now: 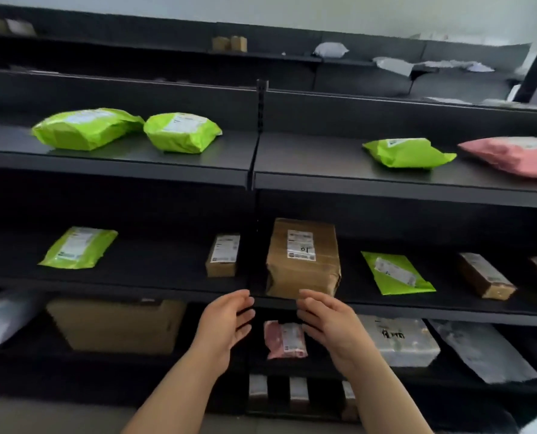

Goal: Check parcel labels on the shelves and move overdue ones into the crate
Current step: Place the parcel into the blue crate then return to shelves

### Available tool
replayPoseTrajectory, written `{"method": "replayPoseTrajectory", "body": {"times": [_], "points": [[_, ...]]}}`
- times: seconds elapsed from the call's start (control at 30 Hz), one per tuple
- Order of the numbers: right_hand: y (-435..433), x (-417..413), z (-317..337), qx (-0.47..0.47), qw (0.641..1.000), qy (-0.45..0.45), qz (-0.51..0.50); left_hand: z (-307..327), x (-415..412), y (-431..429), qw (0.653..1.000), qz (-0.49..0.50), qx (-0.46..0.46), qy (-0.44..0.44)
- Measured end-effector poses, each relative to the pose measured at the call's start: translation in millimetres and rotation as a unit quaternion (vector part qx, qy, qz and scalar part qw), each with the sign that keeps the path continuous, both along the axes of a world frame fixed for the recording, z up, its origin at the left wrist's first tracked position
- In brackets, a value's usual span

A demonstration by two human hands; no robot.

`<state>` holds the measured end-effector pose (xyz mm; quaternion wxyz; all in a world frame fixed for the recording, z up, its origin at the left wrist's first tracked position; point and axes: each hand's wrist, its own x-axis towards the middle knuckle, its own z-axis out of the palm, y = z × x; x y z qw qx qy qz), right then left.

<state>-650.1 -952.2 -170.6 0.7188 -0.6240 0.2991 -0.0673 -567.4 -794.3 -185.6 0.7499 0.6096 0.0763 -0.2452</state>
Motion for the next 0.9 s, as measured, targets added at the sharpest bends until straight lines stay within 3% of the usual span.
{"method": "replayPoseTrajectory", "body": {"times": [0.4,0.7,0.9], "points": [[11,194,-67,-0.013,0.994,0.049,0.098,-44,141,23,0.994,0.094,0.037,0.036],[2,271,-111,0.006,0.986,0.14,0.088,-90,228,5,0.99,0.049,0.118,0.067],[10,312,-119,0.063,0.987,0.134,0.062,-110,280,-1,0.988,-0.006,0.128,0.09]]}}
